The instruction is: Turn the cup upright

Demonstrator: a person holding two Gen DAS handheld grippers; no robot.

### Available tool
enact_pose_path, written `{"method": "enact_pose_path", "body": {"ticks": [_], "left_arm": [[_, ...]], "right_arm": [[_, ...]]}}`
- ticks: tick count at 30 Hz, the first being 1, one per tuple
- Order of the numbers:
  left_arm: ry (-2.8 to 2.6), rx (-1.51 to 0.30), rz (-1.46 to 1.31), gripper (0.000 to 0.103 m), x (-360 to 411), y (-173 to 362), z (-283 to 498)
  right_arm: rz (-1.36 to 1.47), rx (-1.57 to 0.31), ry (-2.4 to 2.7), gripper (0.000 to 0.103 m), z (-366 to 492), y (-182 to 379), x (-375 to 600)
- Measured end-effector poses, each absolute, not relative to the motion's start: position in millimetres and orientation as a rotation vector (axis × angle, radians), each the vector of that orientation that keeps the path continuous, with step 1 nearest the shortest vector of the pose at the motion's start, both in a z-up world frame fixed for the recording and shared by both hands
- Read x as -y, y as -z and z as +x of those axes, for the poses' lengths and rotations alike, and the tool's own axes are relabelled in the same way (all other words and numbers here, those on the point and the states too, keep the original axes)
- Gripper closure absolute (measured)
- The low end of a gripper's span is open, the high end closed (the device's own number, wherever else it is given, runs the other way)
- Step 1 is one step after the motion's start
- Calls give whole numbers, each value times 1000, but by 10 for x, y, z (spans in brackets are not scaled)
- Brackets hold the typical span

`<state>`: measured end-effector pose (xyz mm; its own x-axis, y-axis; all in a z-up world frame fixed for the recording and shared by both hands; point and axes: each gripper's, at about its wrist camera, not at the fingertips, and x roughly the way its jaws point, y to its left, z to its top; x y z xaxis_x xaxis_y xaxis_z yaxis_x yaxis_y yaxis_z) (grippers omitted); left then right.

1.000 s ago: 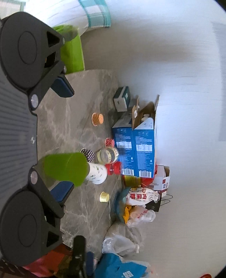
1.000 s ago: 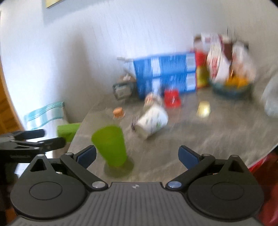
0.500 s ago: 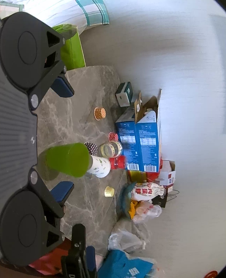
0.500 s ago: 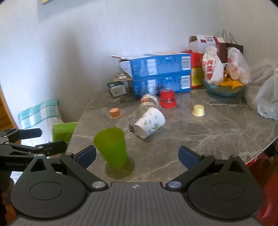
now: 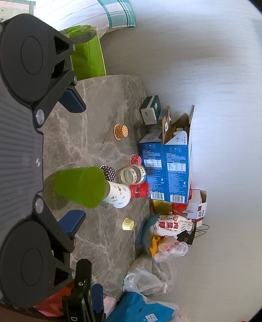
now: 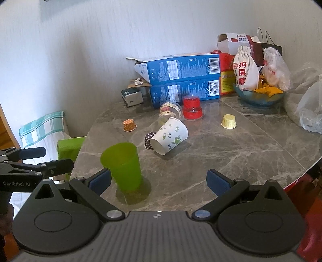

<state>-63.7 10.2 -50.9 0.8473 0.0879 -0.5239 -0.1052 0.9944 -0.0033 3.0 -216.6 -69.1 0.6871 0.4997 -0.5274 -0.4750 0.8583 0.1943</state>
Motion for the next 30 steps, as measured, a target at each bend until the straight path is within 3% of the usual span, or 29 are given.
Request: {"method": "enact_pose_path", "body": {"ticks": [30], "left_arm": [[-96,-548,-53,0,-72,503,-612]], "right_arm": [[65,-610,-554,1,100,715,2189]]}}
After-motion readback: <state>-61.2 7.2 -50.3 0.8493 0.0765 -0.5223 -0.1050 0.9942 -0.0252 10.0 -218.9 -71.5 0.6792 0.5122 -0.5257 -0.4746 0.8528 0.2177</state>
